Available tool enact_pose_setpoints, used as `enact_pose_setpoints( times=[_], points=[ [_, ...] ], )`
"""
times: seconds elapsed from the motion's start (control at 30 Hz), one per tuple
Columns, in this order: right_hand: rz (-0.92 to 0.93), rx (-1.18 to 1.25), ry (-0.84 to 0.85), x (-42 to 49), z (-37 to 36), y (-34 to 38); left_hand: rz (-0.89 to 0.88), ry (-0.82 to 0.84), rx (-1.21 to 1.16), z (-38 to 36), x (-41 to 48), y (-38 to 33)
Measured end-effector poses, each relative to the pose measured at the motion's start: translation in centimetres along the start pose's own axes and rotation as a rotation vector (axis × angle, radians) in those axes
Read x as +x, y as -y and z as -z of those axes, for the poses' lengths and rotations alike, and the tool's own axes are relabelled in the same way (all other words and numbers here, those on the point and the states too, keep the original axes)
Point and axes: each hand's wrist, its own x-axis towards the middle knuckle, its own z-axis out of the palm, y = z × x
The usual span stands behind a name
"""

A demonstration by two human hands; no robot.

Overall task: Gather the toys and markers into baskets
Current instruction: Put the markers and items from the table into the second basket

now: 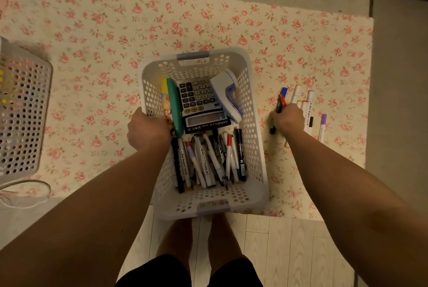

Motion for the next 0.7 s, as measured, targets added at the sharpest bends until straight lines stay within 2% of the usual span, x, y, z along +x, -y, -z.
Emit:
enact_pose_setpoints(
  times=[0.17, 0.33, 0.5, 0.6, 0.7],
  points=[
    [0.059, 0.063, 0.024, -1.0, 0.1, 1.0, -0.007, -0.003, 0.000, 0.0, 0.1, 0.0],
    [0.100, 0.456, 0.029, -2.4, 2.9, 3.4, 0.000, 0.000, 0.000, 0.2, 0.0, -0.2],
    [0.202, 0.701, 0.072, -8.0, 5.5, 6.3, 0.009, 0.011, -0.013, 0.4, -0.2, -0.4],
    [0.260, 0.694, 0.201, -12.4, 5.6, 6.9, 0.018, 0.017, -0.023, 0.8, -0.6, -0.6],
    [0.267, 0.572, 0.350, -15.3, 3.6, 5.9, 0.019, 0.024, -0.030, 1.0, -0.9, -0.8]
  ],
)
